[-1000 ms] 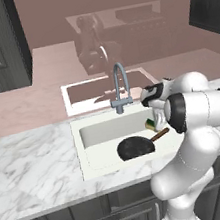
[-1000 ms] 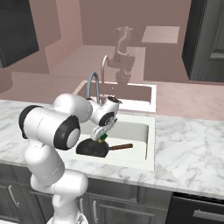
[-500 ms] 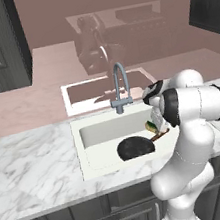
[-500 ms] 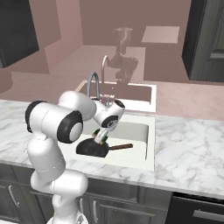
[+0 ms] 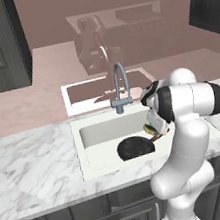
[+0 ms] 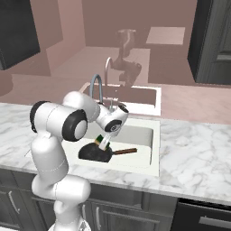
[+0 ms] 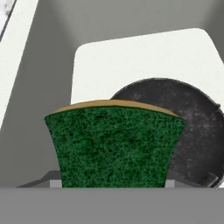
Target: Pick the pan and sponge and place them into the sink. Then turn on the water.
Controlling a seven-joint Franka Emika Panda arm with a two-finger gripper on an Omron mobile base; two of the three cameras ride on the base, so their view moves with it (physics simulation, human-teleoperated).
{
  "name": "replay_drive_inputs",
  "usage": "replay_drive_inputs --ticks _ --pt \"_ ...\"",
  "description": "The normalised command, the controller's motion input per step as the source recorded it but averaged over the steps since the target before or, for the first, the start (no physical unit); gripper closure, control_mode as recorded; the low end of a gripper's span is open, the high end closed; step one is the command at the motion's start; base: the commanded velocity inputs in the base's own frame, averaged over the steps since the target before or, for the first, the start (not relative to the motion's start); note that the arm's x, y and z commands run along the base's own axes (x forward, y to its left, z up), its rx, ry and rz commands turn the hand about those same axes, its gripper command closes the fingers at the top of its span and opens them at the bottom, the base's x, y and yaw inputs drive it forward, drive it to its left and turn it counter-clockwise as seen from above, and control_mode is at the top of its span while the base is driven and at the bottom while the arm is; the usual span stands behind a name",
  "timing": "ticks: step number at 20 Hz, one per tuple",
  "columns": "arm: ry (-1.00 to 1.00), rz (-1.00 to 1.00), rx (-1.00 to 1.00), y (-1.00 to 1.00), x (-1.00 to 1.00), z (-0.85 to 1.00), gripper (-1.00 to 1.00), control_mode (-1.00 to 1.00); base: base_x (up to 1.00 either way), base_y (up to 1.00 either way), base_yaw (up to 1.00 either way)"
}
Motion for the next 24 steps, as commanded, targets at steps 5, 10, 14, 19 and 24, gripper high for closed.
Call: replay_drive_inputs --ticks 5,10,14,19,24 --pt "0.0 0.1 0.0 0.0 0.04 -0.19 1.0 -1.0 0.0 0.0 0.0" --pt "0.0 0.08 0.03 0.01 0.05 -0.21 1.0 -1.0 0.0 0.0 0.0" --pt "0.0 0.05 0.04 0.05 0.05 -0.22 1.0 -1.0 0.0 0.0 0.0" --pt "0.0 0.05 0.04 0.07 0.14 -0.2 1.0 -1.0 0.0 0.0 0.0" --pt "0.0 0.05 0.02 0.05 0.21 -0.19 1.0 -1.0 0.0 0.0 0.0"
